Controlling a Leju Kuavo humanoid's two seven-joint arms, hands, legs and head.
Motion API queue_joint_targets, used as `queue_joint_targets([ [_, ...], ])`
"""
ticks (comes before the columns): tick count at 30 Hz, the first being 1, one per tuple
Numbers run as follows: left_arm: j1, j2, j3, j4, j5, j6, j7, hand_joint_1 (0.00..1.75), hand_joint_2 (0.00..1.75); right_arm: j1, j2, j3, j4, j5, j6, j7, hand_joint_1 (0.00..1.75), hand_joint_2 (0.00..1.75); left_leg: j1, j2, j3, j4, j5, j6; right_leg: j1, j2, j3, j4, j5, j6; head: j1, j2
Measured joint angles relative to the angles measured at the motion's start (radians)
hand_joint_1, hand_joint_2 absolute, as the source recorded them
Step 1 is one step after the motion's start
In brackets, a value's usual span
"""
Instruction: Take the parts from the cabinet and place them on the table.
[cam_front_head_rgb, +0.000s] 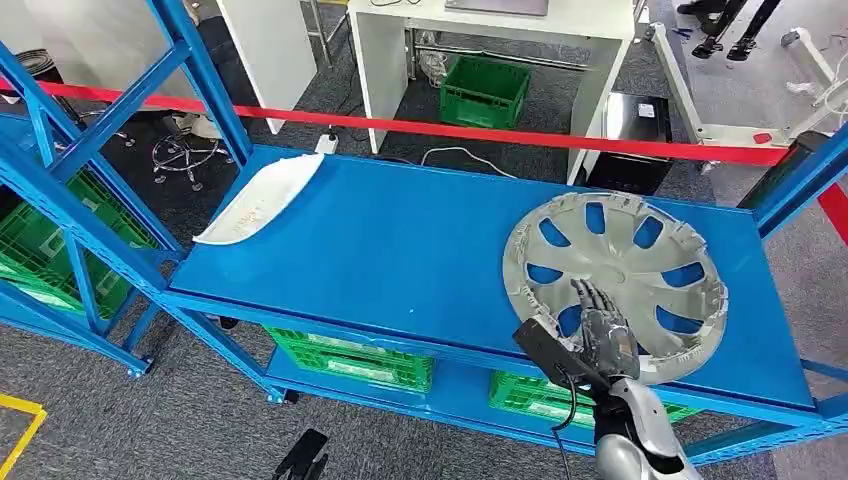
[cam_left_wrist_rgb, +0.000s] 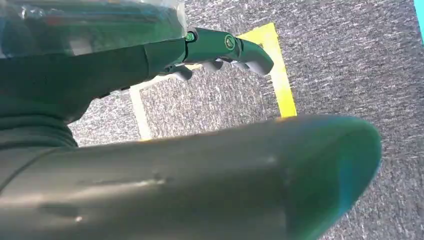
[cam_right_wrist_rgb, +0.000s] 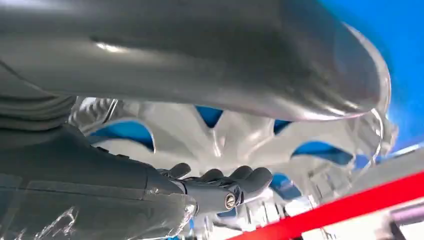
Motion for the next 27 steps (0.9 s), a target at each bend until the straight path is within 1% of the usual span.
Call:
queue_joint_targets([
  [4,0.0,0.0,0.0,0.0,0.001,0.003,0.0,0.0,0.0,-0.008,0.01,0.009,0.025,-0.019,-0.013,0.03,0.0,0.0,0.0,0.0,0.001,0.0,0.0,0.0,0.0,0.0,0.001,-0.001,0.0,0.0,0.0,0.0],
  [8,0.0,0.0,0.0,0.0,0.002,0.01,0.003,0.0,0.0,-0.02,0.019,0.016,0.058,0.015,-0.033,0.096,0.0,0.0,0.0,0.0,0.003,0.0,0.0,0.001,0.0,0.0,0.004,-0.001,0.0,0.0,0.0,0.0],
  [9,0.0,0.0,0.0,0.0,0.002,0.01,0.004,0.0,0.0,-0.022,0.021,0.017,0.065,0.033,-0.033,0.113,0.0,1.75,0.0,0.0,0.004,0.0,0.0,0.001,0.0,0.0,0.004,-0.002,0.0,0.0,0.0,0.0],
  [13,0.002,0.001,0.0,0.0,0.003,0.012,0.005,0.0,0.0,-0.028,0.024,0.022,0.088,0.076,-0.03,0.161,0.0,1.75,0.0,0.0,0.006,0.0,-0.001,0.001,0.0,-0.001,0.008,-0.002,0.0,0.0,0.0,0.0],
  [16,0.002,0.001,0.0,0.0,0.004,0.014,0.005,0.0,0.0,-0.031,0.025,0.025,0.099,0.09,-0.027,0.185,0.0,1.75,0.0,0.0,0.008,0.0,-0.001,0.001,0.0,-0.001,0.01,-0.003,0.0,0.0,0.0,0.0],
  [27,0.003,0.001,0.0,0.0,0.012,0.018,0.001,0.0,0.0,-0.033,0.025,0.019,0.113,0.075,-0.024,0.212,0.0,1.75,0.0,0.0,0.014,0.0,-0.001,0.002,0.001,-0.001,0.018,-0.008,0.0,0.002,0.0,0.0],
])
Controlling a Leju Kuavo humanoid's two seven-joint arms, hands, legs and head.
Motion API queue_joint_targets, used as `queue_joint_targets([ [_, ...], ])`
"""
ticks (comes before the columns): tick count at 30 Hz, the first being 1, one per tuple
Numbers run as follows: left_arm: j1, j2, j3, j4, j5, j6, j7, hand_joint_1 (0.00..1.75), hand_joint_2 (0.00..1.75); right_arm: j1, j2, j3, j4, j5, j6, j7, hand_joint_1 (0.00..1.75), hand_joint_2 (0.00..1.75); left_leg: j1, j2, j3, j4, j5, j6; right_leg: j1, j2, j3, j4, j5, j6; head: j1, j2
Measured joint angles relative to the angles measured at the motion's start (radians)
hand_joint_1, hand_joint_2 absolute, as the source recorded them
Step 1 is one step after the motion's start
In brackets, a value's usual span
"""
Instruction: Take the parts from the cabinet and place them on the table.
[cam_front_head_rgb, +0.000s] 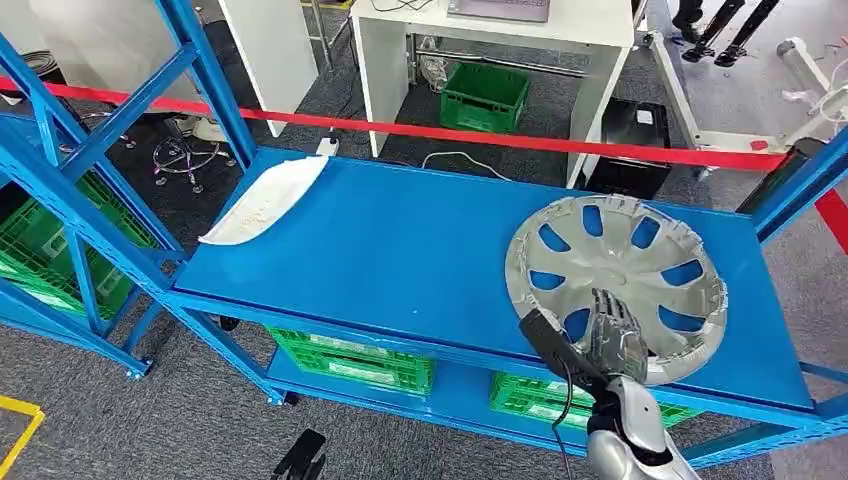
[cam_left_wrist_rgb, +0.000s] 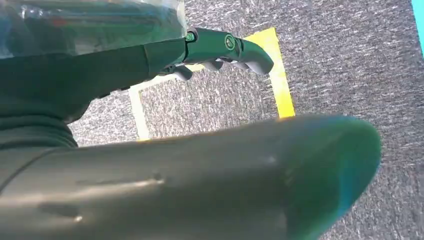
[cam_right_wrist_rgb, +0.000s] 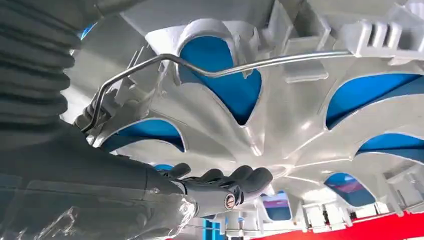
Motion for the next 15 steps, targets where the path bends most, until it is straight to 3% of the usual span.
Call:
queue_joint_targets([
  [8,0.001,0.0,0.0,0.0,0.002,0.0,-0.002,0.0,0.0,0.004,0.0,-0.01,-0.001,-0.029,-0.002,0.007,0.0,1.75,0.0,0.0,0.004,0.0,-0.001,0.001,0.0,0.0,0.005,-0.003,0.0,0.002,0.0,0.0],
  [9,0.001,0.0,0.0,0.0,0.002,0.0,-0.002,0.0,0.0,0.005,0.0,-0.011,-0.002,-0.037,-0.004,0.008,0.33,1.75,0.0,0.0,0.004,0.0,-0.001,0.002,0.0,0.0,0.006,-0.003,0.001,0.002,0.0,0.0],
  [10,0.001,0.0,0.0,0.0,0.002,0.0,-0.002,0.0,0.0,0.005,0.0,-0.013,-0.002,-0.043,-0.006,0.01,1.75,1.75,0.0,0.0,0.004,0.0,-0.001,0.002,0.0,0.0,0.006,-0.003,0.001,0.002,0.0,0.0],
  [15,0.003,0.0,0.0,0.0,0.002,0.0,-0.002,0.0,0.0,0.007,0.0,-0.022,-0.006,-0.063,-0.014,0.014,1.75,1.75,0.0,0.0,0.005,0.0,-0.001,0.002,0.0,0.0,0.008,-0.004,0.001,0.003,0.0,0.0],
])
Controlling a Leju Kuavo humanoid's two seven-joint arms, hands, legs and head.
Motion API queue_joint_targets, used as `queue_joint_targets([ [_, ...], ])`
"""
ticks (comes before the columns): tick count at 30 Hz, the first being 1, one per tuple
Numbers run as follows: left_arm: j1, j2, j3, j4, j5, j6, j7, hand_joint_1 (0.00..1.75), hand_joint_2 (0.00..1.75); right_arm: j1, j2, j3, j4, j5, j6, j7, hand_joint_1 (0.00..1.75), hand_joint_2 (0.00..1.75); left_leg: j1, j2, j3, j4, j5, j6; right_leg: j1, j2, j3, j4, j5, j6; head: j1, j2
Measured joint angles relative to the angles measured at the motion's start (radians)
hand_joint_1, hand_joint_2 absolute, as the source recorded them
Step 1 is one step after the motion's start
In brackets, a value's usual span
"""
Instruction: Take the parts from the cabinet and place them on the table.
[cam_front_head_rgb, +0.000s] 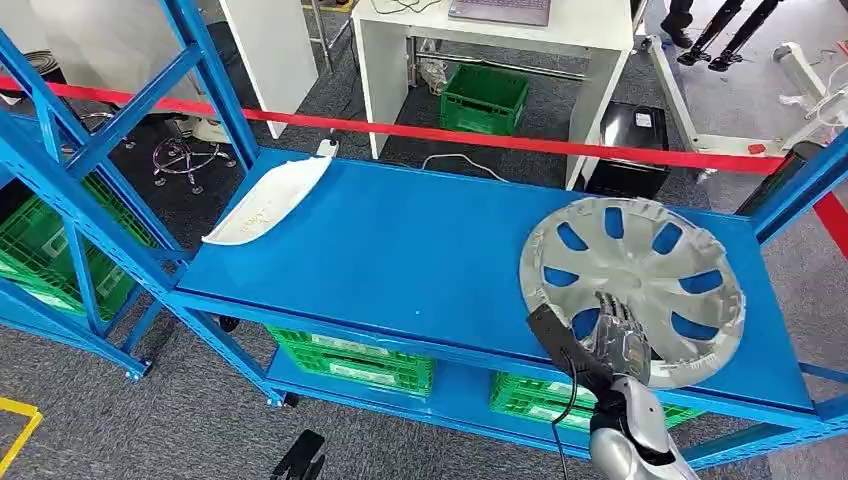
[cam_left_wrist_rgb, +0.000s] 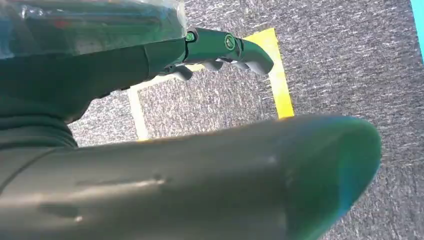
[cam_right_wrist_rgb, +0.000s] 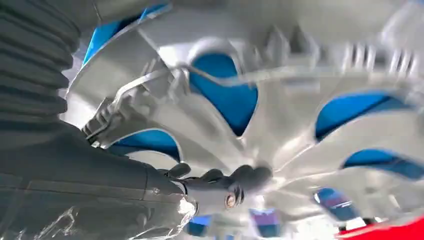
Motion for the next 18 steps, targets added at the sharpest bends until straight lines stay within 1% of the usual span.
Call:
queue_joint_targets([
  [11,0.0,0.0,0.0,0.0,0.0,0.002,0.0,0.0,0.0,0.0,-0.003,-0.011,0.0,-0.019,-0.014,-0.005,1.75,1.75,0.0,0.0,0.001,0.0,-0.001,0.001,0.0,0.0,0.002,-0.001,0.0,0.0,0.0,0.0],
  [18,0.001,0.0,0.0,0.0,0.001,0.003,0.0,0.0,0.0,0.0,-0.007,-0.017,0.0,-0.031,-0.039,-0.019,1.75,1.75,0.0,0.0,0.001,0.0,-0.001,0.002,0.0,0.001,0.002,-0.002,0.0,0.0,0.0,0.0],
])
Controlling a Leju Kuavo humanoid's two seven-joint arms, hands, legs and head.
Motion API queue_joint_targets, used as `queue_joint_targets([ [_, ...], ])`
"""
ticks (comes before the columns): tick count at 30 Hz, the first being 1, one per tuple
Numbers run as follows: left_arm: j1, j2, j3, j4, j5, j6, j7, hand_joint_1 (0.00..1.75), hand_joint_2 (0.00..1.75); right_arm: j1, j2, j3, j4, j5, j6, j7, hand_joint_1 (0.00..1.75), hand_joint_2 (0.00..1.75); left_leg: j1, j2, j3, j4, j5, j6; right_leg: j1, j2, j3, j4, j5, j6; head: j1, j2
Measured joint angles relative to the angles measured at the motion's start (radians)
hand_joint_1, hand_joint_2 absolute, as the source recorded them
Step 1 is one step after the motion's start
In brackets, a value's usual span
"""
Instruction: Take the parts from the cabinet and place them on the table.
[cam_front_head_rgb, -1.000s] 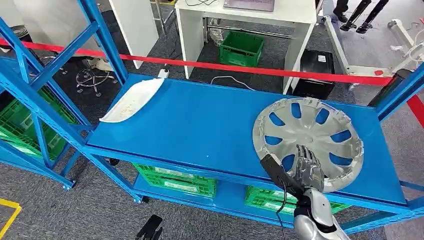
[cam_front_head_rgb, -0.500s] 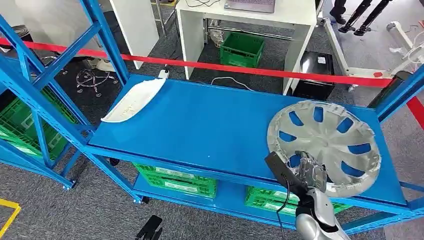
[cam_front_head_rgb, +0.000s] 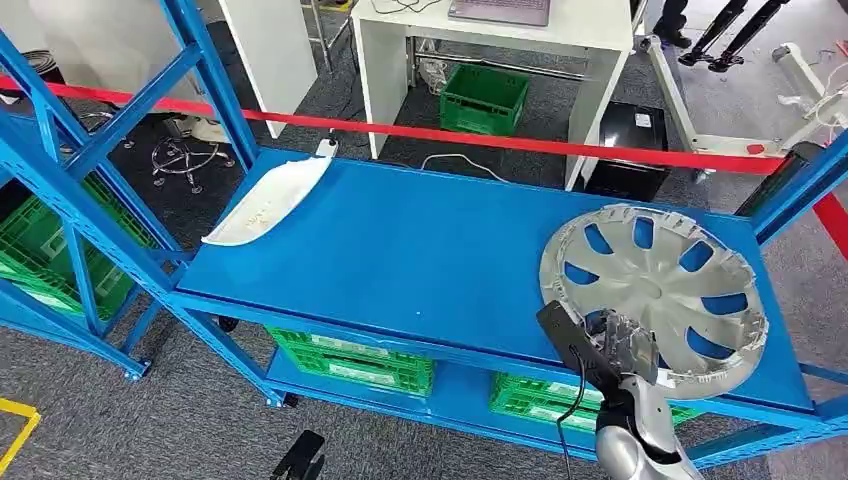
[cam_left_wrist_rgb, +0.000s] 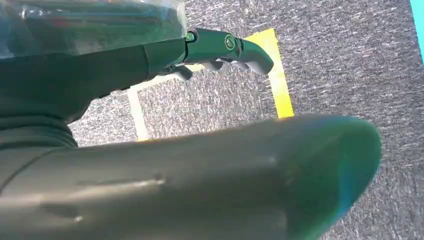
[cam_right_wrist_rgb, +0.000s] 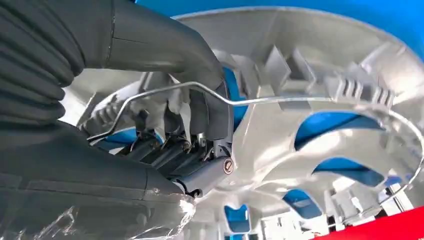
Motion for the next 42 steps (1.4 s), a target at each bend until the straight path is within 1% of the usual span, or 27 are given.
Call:
queue_joint_targets([
  [5,0.0,0.0,0.0,0.0,0.005,0.002,-0.005,0.0,0.0,0.001,-0.002,-0.005,0.0,-0.034,-0.024,-0.029,1.75,1.75,0.0,0.0,0.0,0.0,0.0,0.0,0.0,0.001,0.0,-0.001,0.0,0.0,0.0,0.0],
  [9,0.001,0.0,0.0,0.0,0.008,0.01,-0.008,0.0,0.0,0.001,-0.005,-0.017,-0.005,-0.146,-0.058,-0.107,1.75,1.75,0.002,0.004,0.002,0.0,0.0,0.0,0.002,0.003,0.003,-0.003,0.002,0.003,0.0,0.0],
  [13,0.004,0.001,0.0,0.0,0.013,0.015,-0.009,0.0,0.0,0.003,-0.01,-0.037,-0.021,-0.237,-0.095,-0.167,1.75,1.75,0.003,0.006,0.005,0.0,-0.001,0.002,0.004,0.005,0.008,-0.006,0.003,0.004,0.0,0.0],
  [15,0.005,0.002,0.0,0.0,0.013,0.022,-0.002,0.0,0.0,0.01,-0.015,-0.051,-0.04,-0.282,-0.121,-0.205,1.75,1.75,0.004,0.006,0.005,0.0,-0.001,0.002,0.004,0.005,0.009,-0.006,0.004,0.005,0.001,0.0],
  [18,0.008,0.004,-0.001,0.0,0.014,0.034,0.006,0.0,0.0,0.023,-0.024,-0.073,-0.1,-0.384,-0.154,-0.286,1.75,1.75,0.003,0.006,0.005,0.0,-0.001,0.002,0.003,0.005,0.009,-0.007,0.004,0.005,0.001,0.0],
  [21,0.012,0.005,-0.001,0.0,0.017,0.039,0.002,0.0,0.0,0.038,-0.034,-0.095,-0.169,-0.504,-0.17,-0.377,1.75,1.75,0.003,0.006,0.005,0.0,-0.001,0.002,0.003,0.005,0.009,-0.007,0.005,0.005,0.0,0.0],
  [23,0.012,0.005,-0.001,0.0,0.018,0.04,-0.001,0.0,0.0,0.05,-0.037,-0.109,-0.217,-0.551,-0.175,-0.408,1.75,1.75,0.003,0.006,0.006,0.0,-0.001,0.002,0.003,0.005,0.009,-0.007,0.004,0.005,0.0,0.0],
  [25,0.013,0.006,-0.002,0.0,0.019,0.042,-0.005,0.0,0.0,0.062,-0.042,-0.118,-0.255,-0.602,-0.173,-0.446,1.75,1.75,0.004,0.006,0.005,0.0,-0.001,0.002,0.003,0.005,0.008,-0.007,0.004,0.005,0.0,0.0],
  [28,0.013,0.007,-0.007,0.0,0.02,0.043,-0.01,0.0,0.0,0.08,-0.045,-0.137,-0.317,-0.705,-0.155,-0.527,1.75,1.75,0.004,0.006,0.004,0.0,-0.001,0.002,0.004,0.005,0.006,-0.007,0.004,0.005,0.0,0.0],
  [33,0.011,0.008,-0.02,0.0,0.02,0.045,-0.014,0.0,0.0,0.103,-0.048,-0.155,-0.392,-0.792,-0.125,-0.579,1.75,1.75,0.004,0.006,0.003,0.0,-0.002,0.002,0.004,0.005,0.005,-0.007,0.004,0.005,0.0,0.0],
  [36,0.011,0.008,-0.026,0.0,0.02,0.05,-0.017,0.0,0.0,0.123,-0.051,-0.161,-0.447,-0.869,-0.087,-0.631,1.75,1.75,0.004,0.006,0.002,0.0,-0.002,0.002,0.004,0.004,0.004,-0.007,0.004,0.005,0.0,0.0],
  [42,0.008,0.009,-0.034,0.0,0.02,0.05,-0.018,0.0,0.0,0.145,-0.051,-0.161,-0.522,-0.945,-0.018,-0.698,1.75,1.75,0.004,0.006,0.0,0.0,-0.002,0.002,0.004,0.004,0.003,-0.007,0.004,0.005,0.0,0.0],
])
